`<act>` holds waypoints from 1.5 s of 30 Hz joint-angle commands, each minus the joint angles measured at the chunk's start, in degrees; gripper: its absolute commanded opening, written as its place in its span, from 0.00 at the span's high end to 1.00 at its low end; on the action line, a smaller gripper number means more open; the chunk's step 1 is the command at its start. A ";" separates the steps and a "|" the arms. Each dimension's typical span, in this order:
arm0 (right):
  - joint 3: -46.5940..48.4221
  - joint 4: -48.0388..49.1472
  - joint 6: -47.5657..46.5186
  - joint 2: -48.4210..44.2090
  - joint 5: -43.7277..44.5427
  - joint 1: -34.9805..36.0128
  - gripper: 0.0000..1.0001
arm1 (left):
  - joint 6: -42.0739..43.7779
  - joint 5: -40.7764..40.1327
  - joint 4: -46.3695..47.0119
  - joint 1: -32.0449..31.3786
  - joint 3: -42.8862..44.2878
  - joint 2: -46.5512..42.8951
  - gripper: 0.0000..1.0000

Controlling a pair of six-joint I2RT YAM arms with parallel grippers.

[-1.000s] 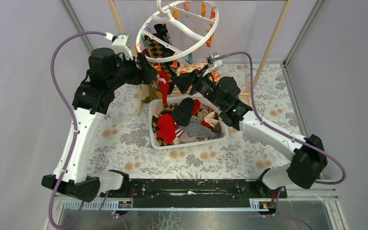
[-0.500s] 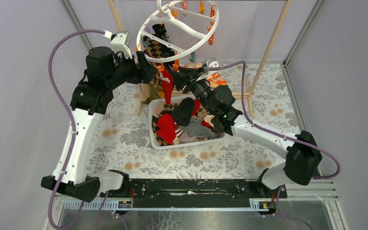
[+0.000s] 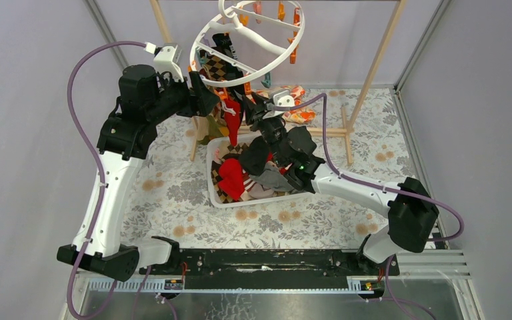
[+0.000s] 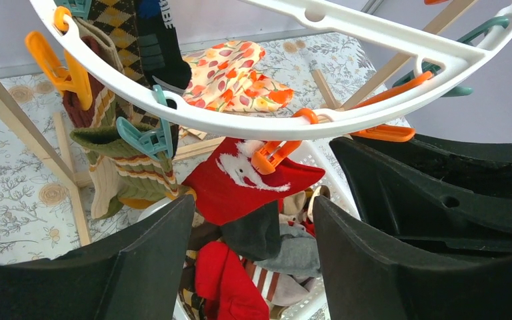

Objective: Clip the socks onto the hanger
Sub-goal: Open the clamp at the hanger.

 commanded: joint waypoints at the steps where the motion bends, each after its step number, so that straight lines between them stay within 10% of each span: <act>1: 3.30 5.55 -3.41 0.83 2.79 0.61 0.63 | 0.13 0.88 -0.55 0.57 2.13 -1.13 0.28; 15: 5.05 8.63 -4.92 3.36 4.08 1.26 0.62 | 0.92 1.16 -0.91 1.34 2.36 -1.89 0.29; 27: 3.32 4.37 -2.62 -0.05 2.39 2.55 1.00 | 0.75 2.94 -1.00 1.64 2.80 -2.18 0.30; 45: 8.64 -9.05 5.95 -0.69 -5.83 4.49 1.00 | -0.77 15.43 -2.05 -0.90 9.72 3.05 0.23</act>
